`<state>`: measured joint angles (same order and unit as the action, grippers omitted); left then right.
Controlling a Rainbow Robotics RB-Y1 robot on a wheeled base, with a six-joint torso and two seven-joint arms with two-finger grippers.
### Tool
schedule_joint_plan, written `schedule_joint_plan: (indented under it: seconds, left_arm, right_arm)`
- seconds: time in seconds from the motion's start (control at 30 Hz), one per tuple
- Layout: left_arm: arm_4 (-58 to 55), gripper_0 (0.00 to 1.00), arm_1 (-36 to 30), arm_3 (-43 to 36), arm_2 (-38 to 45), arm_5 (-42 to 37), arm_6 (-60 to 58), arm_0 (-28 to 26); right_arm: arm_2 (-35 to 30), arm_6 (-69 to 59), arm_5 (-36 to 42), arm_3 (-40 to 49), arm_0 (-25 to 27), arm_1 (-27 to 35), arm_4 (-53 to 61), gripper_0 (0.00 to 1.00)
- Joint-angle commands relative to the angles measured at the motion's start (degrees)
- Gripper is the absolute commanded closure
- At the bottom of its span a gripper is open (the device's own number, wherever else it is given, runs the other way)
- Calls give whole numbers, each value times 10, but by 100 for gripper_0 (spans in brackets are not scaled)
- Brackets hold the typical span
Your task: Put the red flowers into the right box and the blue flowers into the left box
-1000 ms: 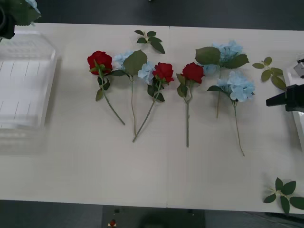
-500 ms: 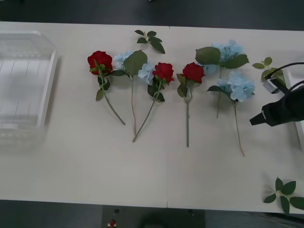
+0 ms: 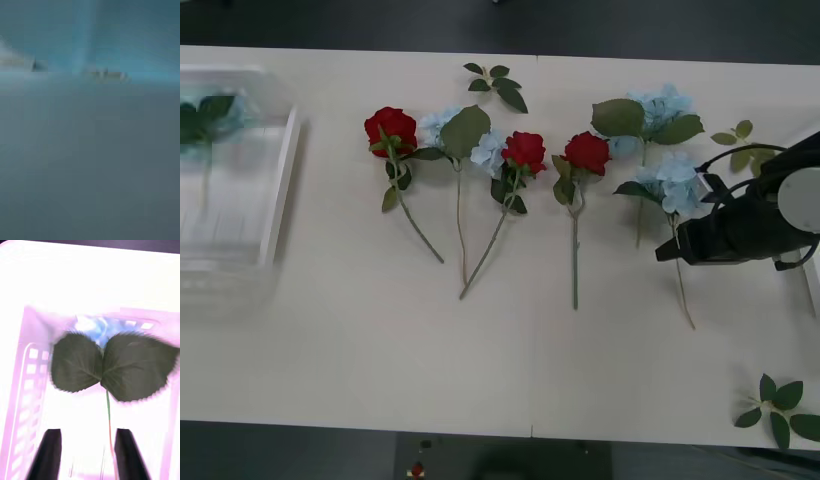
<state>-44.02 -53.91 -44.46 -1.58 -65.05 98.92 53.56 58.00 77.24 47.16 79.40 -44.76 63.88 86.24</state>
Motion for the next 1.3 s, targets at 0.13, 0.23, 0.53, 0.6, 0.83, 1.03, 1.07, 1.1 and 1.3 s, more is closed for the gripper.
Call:
schedule_joint_plan:
  seconds: [0.13,0.23,0.53,0.6,0.83,1.03,1.07,1.1,1.3]
  left_arm:
    - [-2,0,-19,-6,10,4,-16,11]
    - [0,0,-19,-6,10,4,-14,11]
    - [-26,0,-23,-21,26,-54,4,12]
    - [-54,0,-23,-27,38,-76,4,12]
    - [-287,0,-27,-28,51,-130,7,8]
    - [-395,0,-26,-28,41,-186,15,8]
    - [-415,0,-23,-29,30,-199,19,8]
    - [-415,0,-23,-29,30,-199,19,8]
    - [-448,0,10,-44,-31,-199,27,8]
  right_arm:
    - [-15,-69,-12,-3,-8,-26,-61,10]
    - [-15,-82,-23,-7,-7,-37,-68,10]
    - [-15,-82,-45,-47,-3,-63,-86,10]
    - [-15,-82,-49,-54,-3,-68,-90,10]
    - [-15,-74,-52,-68,-2,-68,-107,35]
    - [-15,-71,-52,-61,-1,-56,-109,36]
    - [-15,-71,-51,-54,-1,-47,-108,36]
    - [-15,-71,-51,-54,-1,-47,-108,36]
    - [-15,-70,-30,-24,12,-12,-105,35]
